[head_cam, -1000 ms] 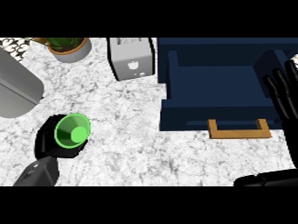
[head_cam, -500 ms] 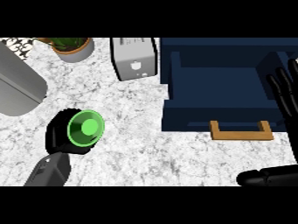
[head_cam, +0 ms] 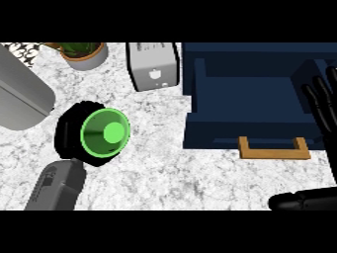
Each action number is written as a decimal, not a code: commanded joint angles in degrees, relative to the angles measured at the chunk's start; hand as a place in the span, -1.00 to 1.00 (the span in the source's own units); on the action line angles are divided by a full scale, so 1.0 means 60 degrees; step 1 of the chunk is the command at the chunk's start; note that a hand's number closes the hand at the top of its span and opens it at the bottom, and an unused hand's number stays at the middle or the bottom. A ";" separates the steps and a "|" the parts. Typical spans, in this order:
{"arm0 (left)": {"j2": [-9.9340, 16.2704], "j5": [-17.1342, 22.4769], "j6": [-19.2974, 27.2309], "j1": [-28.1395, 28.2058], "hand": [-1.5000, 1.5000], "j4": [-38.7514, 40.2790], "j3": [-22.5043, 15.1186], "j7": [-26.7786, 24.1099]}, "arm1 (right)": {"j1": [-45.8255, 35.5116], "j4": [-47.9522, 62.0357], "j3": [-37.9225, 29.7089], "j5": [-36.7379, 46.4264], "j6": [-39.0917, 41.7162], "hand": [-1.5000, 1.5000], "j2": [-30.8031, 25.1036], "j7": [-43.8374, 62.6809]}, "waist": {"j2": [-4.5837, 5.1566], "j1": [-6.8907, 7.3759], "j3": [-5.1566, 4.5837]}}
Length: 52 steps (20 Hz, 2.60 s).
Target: Pick up the cup, place it into the drawer and close the drawer
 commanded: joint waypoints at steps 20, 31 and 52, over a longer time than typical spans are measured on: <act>-0.0563 -0.0391 0.4323 -0.4604 1.00 -0.2881 -0.1530 0.5994 | 0.0241 0.0171 -0.0419 -0.0251 0.0362 -1.00 -0.0191 -0.0470 | 0.0050 -0.0220 -0.0006; -0.0564 -0.0345 0.4749 -0.6642 1.00 0.0260 -0.1819 0.5374 | 0.0172 0.0872 -0.0074 0.0122 0.0377 -1.00 0.0095 -0.0998 | 0.0077 -0.0219 -0.0009; -0.0565 0.2730 0.6046 -0.9253 1.00 0.6123 -0.4408 0.2946 | -0.0617 0.0820 -0.0394 -0.0390 0.0499 -1.00 -0.0222 -0.0594 | 0.0237 -0.0865 -0.0002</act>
